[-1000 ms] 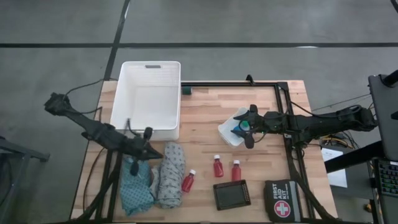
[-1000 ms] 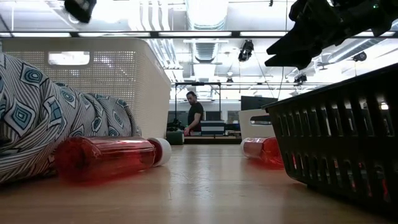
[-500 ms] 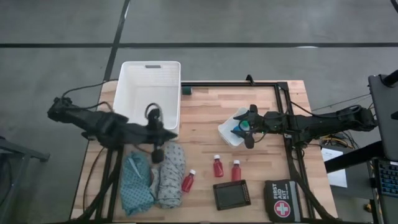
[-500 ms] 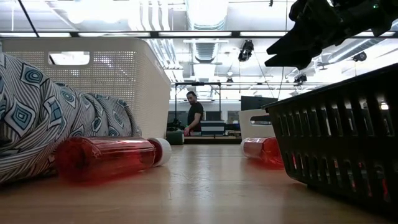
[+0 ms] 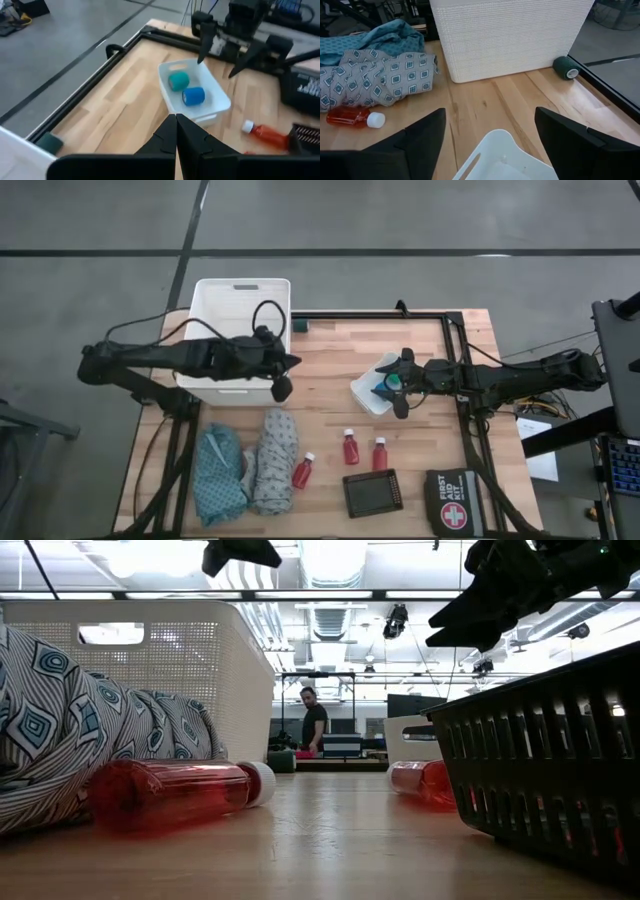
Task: Pick & place medical supplies in basket/bin
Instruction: Adjust the large white bin
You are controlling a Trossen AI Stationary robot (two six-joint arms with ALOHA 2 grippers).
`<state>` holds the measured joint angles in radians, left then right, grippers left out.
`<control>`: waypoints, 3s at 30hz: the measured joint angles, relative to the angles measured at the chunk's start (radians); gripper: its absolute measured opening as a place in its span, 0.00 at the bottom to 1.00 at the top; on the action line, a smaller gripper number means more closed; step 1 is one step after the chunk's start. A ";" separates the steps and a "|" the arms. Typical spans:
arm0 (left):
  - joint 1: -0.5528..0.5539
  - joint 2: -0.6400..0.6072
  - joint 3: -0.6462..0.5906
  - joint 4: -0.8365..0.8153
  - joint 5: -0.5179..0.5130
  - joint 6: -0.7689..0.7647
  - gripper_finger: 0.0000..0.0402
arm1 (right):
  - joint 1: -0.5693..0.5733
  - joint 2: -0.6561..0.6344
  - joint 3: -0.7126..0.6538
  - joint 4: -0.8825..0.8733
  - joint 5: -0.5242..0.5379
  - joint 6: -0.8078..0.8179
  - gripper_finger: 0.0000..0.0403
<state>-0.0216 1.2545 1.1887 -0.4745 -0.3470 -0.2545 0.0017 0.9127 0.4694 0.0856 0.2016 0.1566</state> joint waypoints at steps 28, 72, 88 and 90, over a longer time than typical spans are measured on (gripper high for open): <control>0.140 0.261 0.365 -0.309 0.166 0.153 0.01 | 0.000 0.000 0.000 0.000 0.000 0.000 0.77; 0.463 0.615 0.809 -0.700 0.207 0.311 0.01 | 0.000 -0.001 0.000 0.000 0.000 0.000 0.74; 0.005 0.014 0.086 -0.243 -0.141 -0.046 0.01 | 0.000 -0.001 0.000 0.000 0.000 0.000 0.76; -0.059 -0.043 -0.003 -0.201 -0.260 -0.119 0.01 | 0.000 0.000 0.000 0.000 0.000 0.000 0.75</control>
<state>-0.0807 1.2110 1.1857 -0.6760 -0.6068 -0.3731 0.0018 0.9122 0.4694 0.0856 0.2016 0.1566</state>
